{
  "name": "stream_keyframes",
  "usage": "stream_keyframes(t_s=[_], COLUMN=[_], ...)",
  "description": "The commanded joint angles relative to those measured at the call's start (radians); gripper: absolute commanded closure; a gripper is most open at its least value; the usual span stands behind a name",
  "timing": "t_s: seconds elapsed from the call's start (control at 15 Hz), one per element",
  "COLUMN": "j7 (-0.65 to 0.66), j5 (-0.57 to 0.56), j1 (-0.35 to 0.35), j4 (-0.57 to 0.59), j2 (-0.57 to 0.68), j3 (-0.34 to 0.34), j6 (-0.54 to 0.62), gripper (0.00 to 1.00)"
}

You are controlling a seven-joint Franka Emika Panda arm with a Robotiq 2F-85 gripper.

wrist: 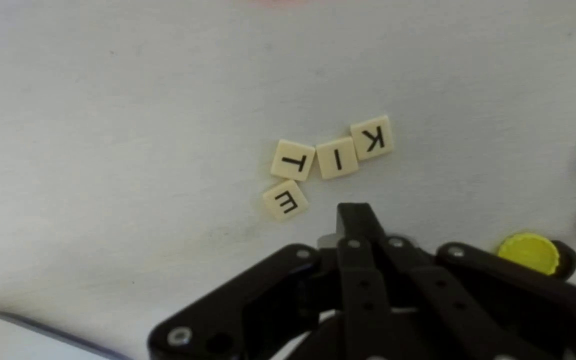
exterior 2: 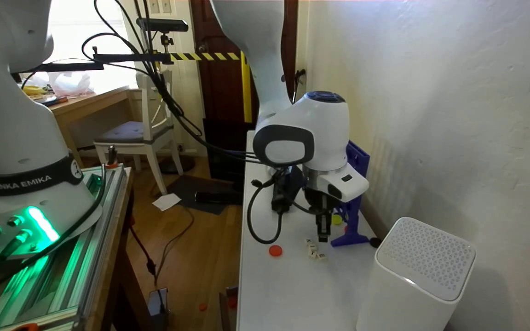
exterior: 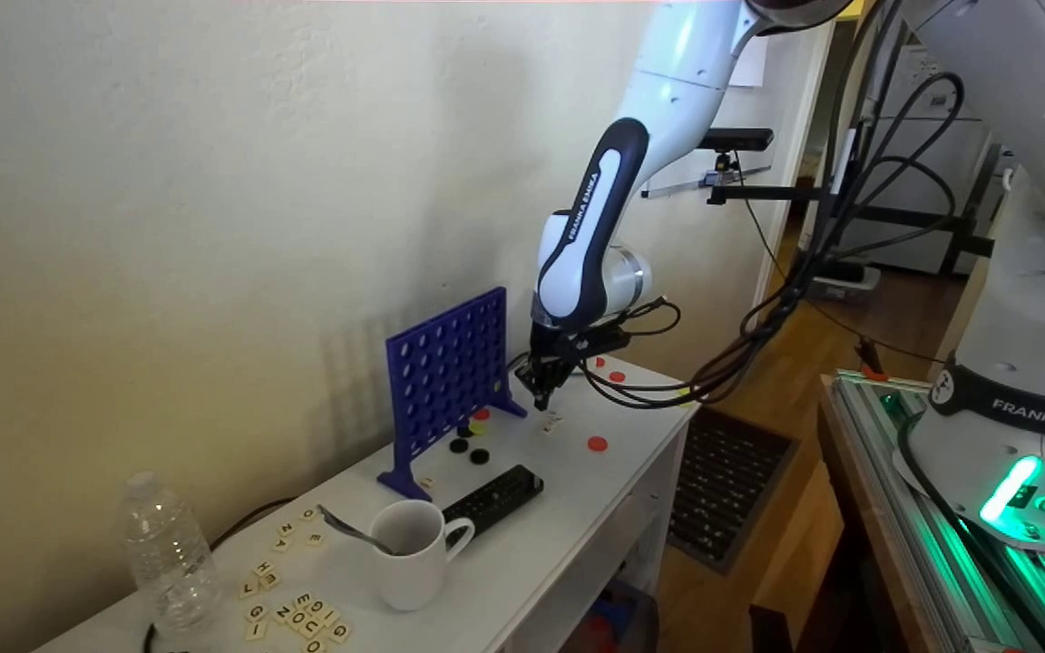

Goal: Move one letter from in front of the token holder and place it on the right side of the table

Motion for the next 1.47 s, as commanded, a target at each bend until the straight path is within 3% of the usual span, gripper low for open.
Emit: stream_keyframes(t_s=[0.0, 0.33, 1.07, 1.4], j7=[-0.030, -0.019, -0.001, -0.042], j5=[0.005, 0.015, 0.014, 0.019], j1=[-0.014, 0.001, 0.021, -0.016], j4=[0.055, 0.073, 0.100, 0.118], j2=[0.022, 0.022, 0.068, 0.074], j3=[0.019, 0.003, -0.032, 0.009], j6=[-0.088, -0.186, -0.178, -0.222], gripper=[1.00, 1.00, 1.00, 1.00])
